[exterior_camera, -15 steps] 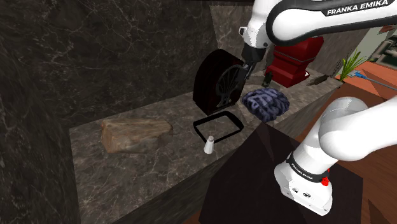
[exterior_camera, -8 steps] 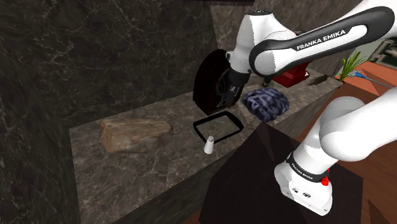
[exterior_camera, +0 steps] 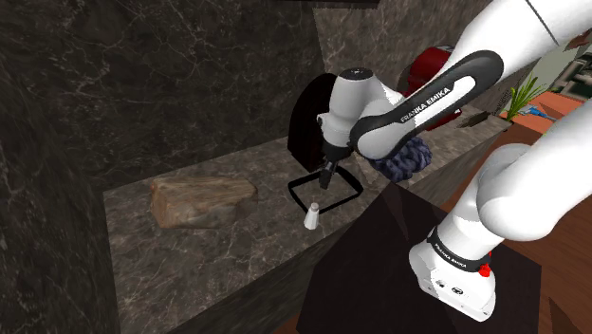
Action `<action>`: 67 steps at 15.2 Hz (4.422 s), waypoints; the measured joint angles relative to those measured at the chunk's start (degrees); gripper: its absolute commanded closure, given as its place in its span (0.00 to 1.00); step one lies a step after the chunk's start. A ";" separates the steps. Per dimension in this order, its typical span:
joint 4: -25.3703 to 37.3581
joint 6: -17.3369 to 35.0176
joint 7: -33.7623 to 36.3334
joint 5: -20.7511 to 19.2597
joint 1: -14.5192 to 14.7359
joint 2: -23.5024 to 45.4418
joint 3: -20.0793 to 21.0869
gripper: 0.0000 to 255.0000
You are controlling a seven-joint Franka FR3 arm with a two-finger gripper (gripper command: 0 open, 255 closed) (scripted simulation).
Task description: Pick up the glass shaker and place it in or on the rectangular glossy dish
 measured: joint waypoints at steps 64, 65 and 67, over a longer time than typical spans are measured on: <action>5.26 4.29 -9.08 -2.49 -6.00 8.92 -1.61 1.00; 5.79 3.94 -10.95 -2.41 -6.76 8.98 -2.65 1.00; 7.92 3.17 -14.19 -2.24 -8.05 10.08 -4.36 1.00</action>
